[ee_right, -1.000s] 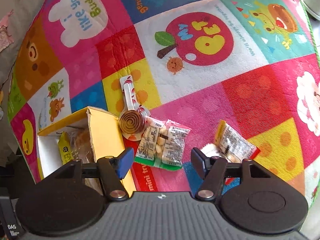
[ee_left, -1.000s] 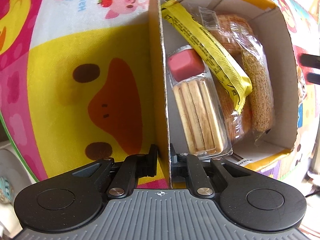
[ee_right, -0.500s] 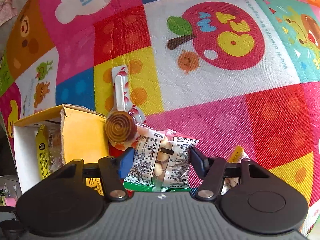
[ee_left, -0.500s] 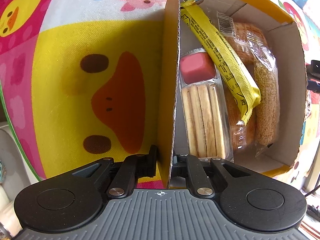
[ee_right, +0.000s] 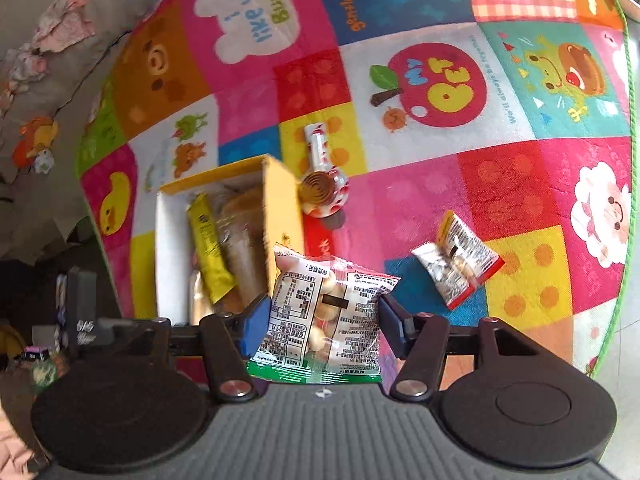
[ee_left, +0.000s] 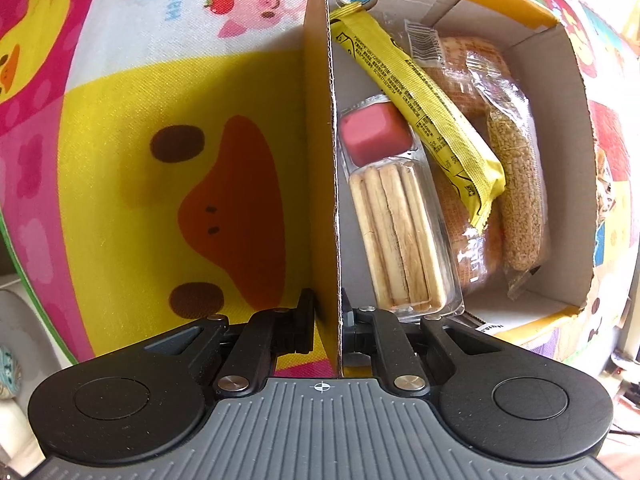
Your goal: Organize objects
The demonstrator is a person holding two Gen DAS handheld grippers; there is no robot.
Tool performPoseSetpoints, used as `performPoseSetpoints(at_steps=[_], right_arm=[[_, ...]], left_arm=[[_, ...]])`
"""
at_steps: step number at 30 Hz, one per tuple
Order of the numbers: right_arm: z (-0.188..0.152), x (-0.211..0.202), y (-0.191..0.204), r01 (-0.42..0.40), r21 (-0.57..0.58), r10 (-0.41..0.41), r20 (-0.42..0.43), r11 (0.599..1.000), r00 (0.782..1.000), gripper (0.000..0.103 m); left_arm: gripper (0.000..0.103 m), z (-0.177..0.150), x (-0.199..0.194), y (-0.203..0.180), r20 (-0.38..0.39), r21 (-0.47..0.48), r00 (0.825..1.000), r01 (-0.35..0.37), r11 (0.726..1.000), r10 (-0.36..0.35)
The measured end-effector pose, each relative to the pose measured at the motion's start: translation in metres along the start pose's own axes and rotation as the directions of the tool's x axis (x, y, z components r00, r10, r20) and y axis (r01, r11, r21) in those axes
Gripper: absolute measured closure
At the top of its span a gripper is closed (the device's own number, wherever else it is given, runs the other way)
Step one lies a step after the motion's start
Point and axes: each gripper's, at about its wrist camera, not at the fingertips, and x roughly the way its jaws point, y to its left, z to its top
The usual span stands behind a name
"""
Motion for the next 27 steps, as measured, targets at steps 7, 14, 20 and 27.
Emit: performPoseSetpoints(at_steps=[7, 14, 20, 27], right_arm=[[-0.027, -0.063, 0.058, -0.010, -0.077, 0.015, 0.064, 0.997, 0.998, 0.045], [-0.033, -0.080, 0.114, -0.040, -0.146, 0.057, 0.119, 0.988, 0.991, 0.045], [-0.035, -0.068, 0.148, -0.037, -0.187, 0.065, 0.146, 0.982, 0.987, 0.044], [-0.028, -0.059, 0.156, -0.010, -0.201, 0.043, 0.161, 0.980, 0.986, 0.038]], left_arm=[[0.090, 0.000, -0.002, 0.004, 0.011, 0.041, 1.000, 0.025, 0.999, -0.026], [0.088, -0.005, 0.001, 0.017, 0.031, 0.053, 0.997, 0.069, 0.996, -0.071], [0.087, -0.008, -0.002, 0.026, 0.032, 0.068, 0.996, 0.076, 0.995, -0.078], [0.087, -0.008, -0.001, 0.025, 0.032, 0.051, 0.996, 0.076, 0.996, -0.078]])
